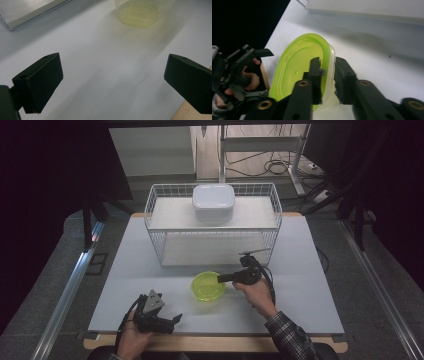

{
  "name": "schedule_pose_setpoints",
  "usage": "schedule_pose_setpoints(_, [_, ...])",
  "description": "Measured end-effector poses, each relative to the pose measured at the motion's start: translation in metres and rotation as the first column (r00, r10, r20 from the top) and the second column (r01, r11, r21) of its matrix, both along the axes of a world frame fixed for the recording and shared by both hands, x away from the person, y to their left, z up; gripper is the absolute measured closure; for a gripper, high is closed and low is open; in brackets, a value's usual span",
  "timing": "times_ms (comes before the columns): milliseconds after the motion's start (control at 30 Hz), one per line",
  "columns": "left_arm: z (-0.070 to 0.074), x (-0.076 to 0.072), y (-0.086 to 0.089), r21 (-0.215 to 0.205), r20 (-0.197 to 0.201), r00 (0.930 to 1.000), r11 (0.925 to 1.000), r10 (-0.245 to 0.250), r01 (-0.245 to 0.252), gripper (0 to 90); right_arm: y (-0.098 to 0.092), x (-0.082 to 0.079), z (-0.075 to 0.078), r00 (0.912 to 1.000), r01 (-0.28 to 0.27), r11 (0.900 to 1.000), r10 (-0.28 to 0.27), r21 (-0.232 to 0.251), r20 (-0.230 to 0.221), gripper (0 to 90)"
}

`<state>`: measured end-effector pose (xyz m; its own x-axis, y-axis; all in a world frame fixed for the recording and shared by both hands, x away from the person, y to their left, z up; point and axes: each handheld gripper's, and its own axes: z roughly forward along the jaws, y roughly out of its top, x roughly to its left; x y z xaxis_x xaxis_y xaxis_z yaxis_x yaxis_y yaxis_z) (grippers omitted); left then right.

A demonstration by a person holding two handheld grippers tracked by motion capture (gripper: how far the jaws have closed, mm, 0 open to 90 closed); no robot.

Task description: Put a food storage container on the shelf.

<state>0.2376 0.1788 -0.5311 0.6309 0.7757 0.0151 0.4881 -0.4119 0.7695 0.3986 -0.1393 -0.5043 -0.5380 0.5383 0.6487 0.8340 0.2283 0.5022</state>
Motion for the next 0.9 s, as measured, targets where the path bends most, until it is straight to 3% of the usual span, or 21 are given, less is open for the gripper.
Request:
schedule_pose_setpoints(100, [0.0,0.0,0.0,0.003,0.001,1.0,1.0,-0.002,0.002,1.6,0.0,0.001,0.0,0.9994,-0.003,1.0,0.003,0.019,-0.034,80.8])
schedule_pose_setpoints(233, [0.0,0.0,0.0,0.005,0.002,1.0,1.0,-0.003,0.003,1.7,-0.002,-0.001,0.002,0.999,-0.001,1.0,0.002,0.024,-0.045,81.4])
schedule_pose_setpoints(633, [0.002,0.0,0.001,-0.013,0.007,0.9999,0.9999,0.01,-0.01,1.8,-0.006,-0.017,0.028,0.9986,-0.002,0.999,-0.001,0.051,0.053,81.6])
schedule_pose_setpoints(900, [0.002,0.0,0.002,-0.019,0.009,0.9998,0.9997,0.015,-0.015,1.7,-0.012,-0.02,0.046,0.9962,0.0,0.998,-0.006,0.07,0.087,81.5])
